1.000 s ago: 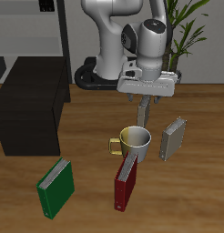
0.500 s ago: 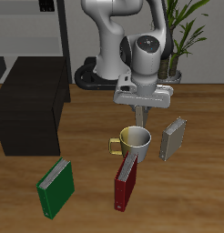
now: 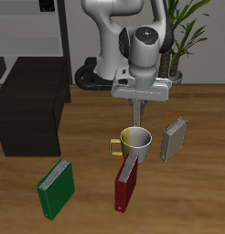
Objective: Place the right yellow book upright on top of the shelf and place the white-yellow mug on top of the shelf
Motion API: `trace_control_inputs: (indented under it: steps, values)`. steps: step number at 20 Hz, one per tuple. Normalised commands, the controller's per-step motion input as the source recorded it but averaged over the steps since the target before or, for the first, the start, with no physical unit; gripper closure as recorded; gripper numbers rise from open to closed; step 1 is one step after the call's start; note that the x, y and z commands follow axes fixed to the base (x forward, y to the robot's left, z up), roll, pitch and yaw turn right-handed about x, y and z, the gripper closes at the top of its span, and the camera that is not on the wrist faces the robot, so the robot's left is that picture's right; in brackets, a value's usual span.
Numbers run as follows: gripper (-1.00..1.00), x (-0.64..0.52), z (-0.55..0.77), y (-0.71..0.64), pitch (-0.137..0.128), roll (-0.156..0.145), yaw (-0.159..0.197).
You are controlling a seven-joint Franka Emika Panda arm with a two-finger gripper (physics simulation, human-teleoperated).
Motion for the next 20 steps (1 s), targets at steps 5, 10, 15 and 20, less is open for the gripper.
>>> trace_control_inputs:
  steps: [5,10,15,20]
  values:
    - [1.00,-0.12,0.61,-0.44,-0.036,-0.004,0.057]
    - [1.00,-0.16,0.72,-0.62,-0.003,0.001,0.003]
    - [1.00,-0.16,0.55,-0.56,-0.062,-0.070,0.015]
    - [1.00,-0.17,0.67,-0.71,-0.048,-0.057,-0.007]
